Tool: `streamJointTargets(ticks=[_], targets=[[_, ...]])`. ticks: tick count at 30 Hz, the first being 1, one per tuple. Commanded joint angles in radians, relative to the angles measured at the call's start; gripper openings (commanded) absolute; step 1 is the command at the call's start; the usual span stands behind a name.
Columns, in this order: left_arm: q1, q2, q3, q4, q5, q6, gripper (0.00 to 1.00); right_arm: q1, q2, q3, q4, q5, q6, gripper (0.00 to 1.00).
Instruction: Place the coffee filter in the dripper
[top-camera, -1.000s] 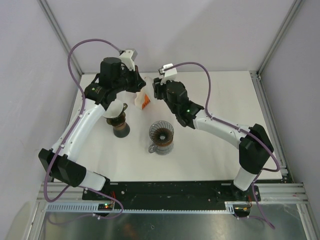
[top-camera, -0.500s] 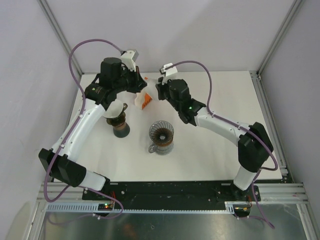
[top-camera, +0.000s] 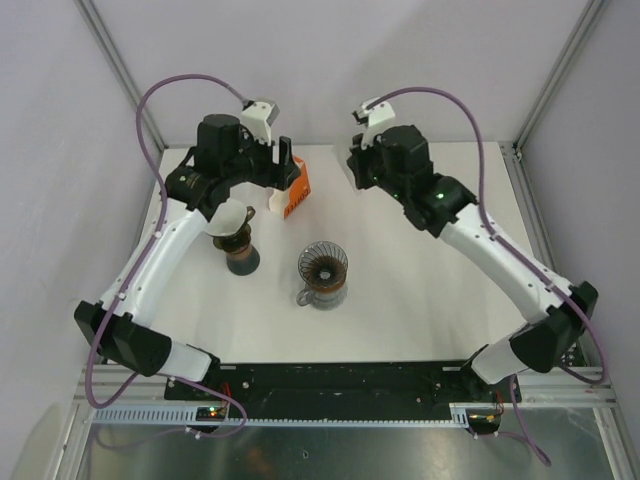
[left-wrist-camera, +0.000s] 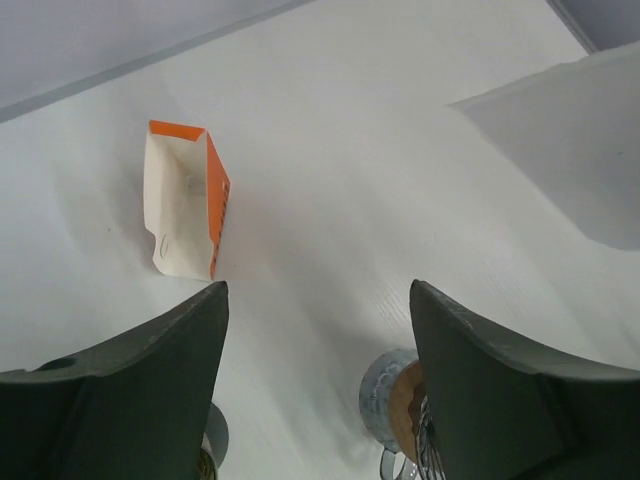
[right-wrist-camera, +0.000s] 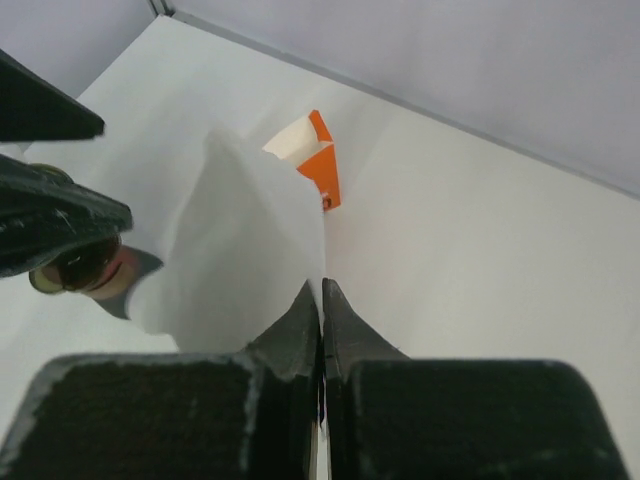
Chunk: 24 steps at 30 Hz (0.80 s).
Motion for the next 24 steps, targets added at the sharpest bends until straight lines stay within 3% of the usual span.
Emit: streamJointTargets(ticks=[1,9,17,24], targets=[[0.020,-0.080,0.069,-0.019,-0.018,0.059,0.79,-0.017,-0.078,0.126,-0.329,-0.087,-0.006,0.00],[0.046,-0.111,0.028,-0.033,-0.018,0.065,0.81,0.010,-0.107,0.212,-0.658,-0.321,0.080,0.00],[0.045,-0.116,0.005,-0.037,0.043,0.056,0.79,0.195,0.071,0.341,-0.964,-0.155,0.094,0.00],[0.045,-0.127,-0.033,-0.038,0.065,0.057,0.77,0.240,0.246,0.477,-1.036,-0.117,0.062,0.00]])
